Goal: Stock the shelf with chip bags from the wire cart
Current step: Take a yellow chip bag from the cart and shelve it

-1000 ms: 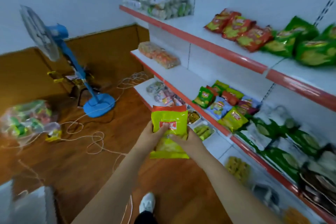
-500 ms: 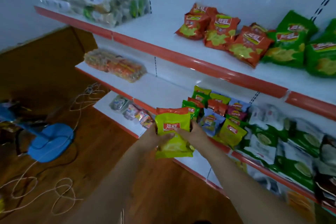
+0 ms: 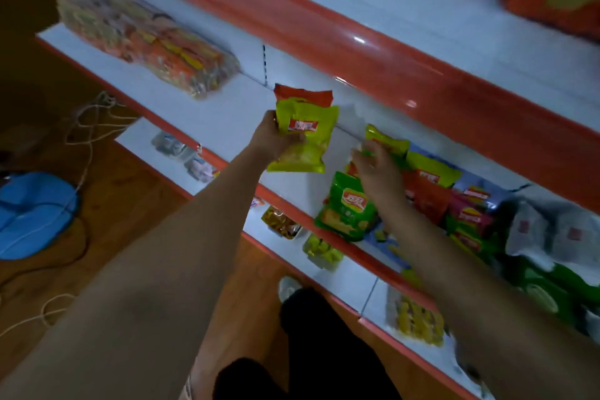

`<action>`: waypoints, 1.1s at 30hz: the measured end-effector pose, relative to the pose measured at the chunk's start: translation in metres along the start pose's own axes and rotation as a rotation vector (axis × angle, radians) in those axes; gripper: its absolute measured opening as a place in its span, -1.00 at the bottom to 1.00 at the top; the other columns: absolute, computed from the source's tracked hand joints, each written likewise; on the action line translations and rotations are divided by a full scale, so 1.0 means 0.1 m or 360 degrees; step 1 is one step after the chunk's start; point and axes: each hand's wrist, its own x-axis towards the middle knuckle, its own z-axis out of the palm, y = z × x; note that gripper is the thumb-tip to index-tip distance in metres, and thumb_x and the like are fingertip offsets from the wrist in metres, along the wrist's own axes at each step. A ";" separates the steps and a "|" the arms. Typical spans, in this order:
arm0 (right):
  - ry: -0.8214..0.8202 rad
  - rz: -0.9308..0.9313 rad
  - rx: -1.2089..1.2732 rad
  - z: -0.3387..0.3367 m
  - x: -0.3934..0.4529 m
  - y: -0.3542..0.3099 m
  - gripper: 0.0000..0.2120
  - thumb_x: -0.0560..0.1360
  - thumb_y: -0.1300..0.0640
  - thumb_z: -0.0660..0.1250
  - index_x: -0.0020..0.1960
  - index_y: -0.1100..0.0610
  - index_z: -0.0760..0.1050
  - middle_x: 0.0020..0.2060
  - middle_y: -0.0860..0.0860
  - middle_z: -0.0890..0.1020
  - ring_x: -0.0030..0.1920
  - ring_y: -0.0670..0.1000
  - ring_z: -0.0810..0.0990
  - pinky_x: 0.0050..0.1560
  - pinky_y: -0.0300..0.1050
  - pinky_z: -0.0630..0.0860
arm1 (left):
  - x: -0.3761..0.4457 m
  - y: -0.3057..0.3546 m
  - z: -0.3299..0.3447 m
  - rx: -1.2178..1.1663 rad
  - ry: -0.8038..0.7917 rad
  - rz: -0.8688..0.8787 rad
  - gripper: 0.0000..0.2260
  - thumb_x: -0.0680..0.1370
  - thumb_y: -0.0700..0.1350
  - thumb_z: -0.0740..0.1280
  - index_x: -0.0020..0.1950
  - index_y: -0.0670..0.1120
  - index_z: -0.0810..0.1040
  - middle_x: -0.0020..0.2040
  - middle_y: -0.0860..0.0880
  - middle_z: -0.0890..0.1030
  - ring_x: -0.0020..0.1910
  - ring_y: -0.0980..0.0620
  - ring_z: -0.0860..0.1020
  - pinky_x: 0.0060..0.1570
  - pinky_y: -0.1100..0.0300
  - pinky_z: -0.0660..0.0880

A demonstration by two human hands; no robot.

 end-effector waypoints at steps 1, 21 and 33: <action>0.0071 -0.0031 -0.0012 -0.02 0.10 0.09 -0.64 0.57 -0.01 0.27 0.33 0.08 0.44 0.19 0.03 0.56 0.09 -0.06 0.52 0.02 -0.20 0.39 | 0.21 0.00 0.09 0.0025 0.0001 -0.0019 -0.29 0.23 -0.02 0.59 0.29 -0.20 0.41 0.18 -0.19 0.62 0.12 -0.15 0.61 0.08 -0.06 0.58; -0.0080 -0.0137 -0.0458 0.28 -0.71 -0.20 -0.45 0.56 0.01 0.28 0.48 0.17 0.27 0.41 0.20 0.36 0.41 0.21 0.34 0.35 0.05 0.32 | -1.06 -0.07 -0.35 0.0818 0.0122 -0.0062 -0.10 0.49 0.13 0.43 0.63 -0.06 -0.07 0.55 -0.24 0.13 0.51 -0.26 0.17 0.46 -0.11 0.23; -0.1461 -0.1150 -0.0648 2.10 -3.99 -1.26 -0.38 0.58 -0.11 0.21 0.54 0.14 0.16 0.47 0.15 0.31 0.46 0.14 0.30 0.45 0.05 0.29 | -5.59 -1.60 -2.02 0.0029 0.1432 -0.0932 -0.32 0.58 0.07 0.33 0.61 -0.05 0.09 0.52 -0.17 0.31 0.49 -0.18 0.30 0.42 -0.01 0.31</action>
